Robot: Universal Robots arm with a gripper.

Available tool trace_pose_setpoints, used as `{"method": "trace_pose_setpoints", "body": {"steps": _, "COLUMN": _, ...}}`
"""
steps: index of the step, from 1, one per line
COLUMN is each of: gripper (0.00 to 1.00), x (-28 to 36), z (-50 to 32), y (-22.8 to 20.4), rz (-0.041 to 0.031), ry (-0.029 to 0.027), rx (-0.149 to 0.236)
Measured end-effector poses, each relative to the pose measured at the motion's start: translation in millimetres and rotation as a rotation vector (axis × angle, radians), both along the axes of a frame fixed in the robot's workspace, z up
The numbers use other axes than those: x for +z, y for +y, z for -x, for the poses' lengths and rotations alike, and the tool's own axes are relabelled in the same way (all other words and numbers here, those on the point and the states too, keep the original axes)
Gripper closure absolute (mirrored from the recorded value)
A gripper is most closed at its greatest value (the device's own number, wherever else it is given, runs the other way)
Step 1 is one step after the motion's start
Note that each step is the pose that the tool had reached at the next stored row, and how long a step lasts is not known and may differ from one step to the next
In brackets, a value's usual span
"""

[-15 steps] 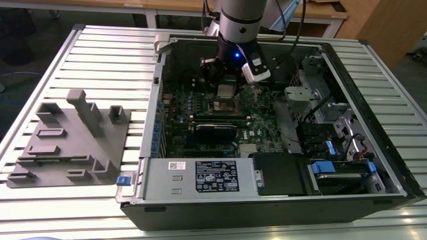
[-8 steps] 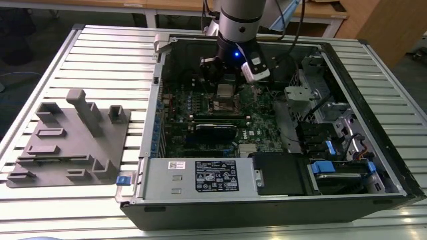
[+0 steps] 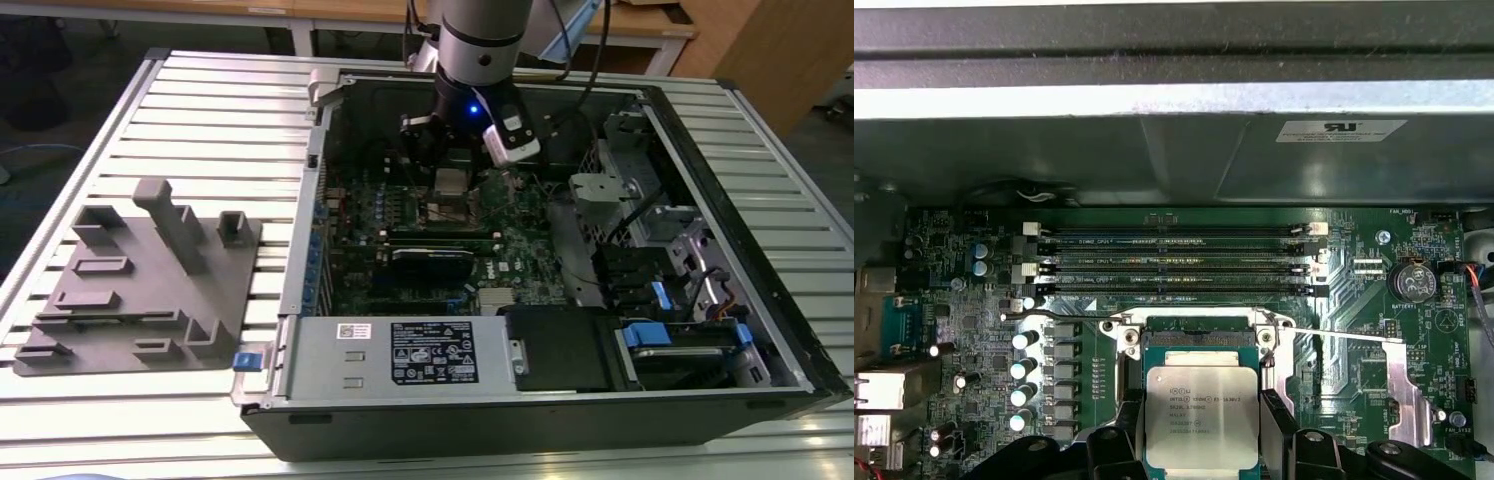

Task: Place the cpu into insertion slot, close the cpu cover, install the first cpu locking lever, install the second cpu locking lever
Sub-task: 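Place the cpu into insertion slot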

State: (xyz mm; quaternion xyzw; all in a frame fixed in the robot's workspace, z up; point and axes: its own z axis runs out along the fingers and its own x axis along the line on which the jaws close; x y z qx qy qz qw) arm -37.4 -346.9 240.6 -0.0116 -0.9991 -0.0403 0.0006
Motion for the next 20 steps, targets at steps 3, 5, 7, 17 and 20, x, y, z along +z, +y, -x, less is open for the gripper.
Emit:
{"method": "trace_pose_setpoints", "body": {"steps": 3, "gripper": 0.46, "x": 0.0, "z": 0.0, "y": 0.0, "rz": 0.0, "ry": 0.0, "rx": 0.0}}
{"method": "trace_pose_setpoints", "body": {"steps": 5, "gripper": 0.46, "x": 0.0, "z": 0.0, "y": 0.0, "rz": 0.0, "ry": 0.0001, "rx": -0.002}}
{"method": "trace_pose_setpoints", "body": {"steps": 7, "gripper": 0.46, "x": -0.1, "z": 0.0, "y": 0.0, "rz": 0.0, "ry": 0.0, "rx": -0.012}}
{"method": "trace_pose_setpoints", "body": {"steps": 17, "gripper": 0.46, "x": -1.6, "z": 0.0, "y": 0.0, "rz": 0.0, "ry": 0.0, "rx": -0.18}}
{"method": "trace_pose_setpoints", "body": {"steps": 20, "gripper": 0.46, "x": -2.2, "z": 0.0, "y": 0.0, "rz": 0.0, "ry": 0.0, "rx": -0.235}}
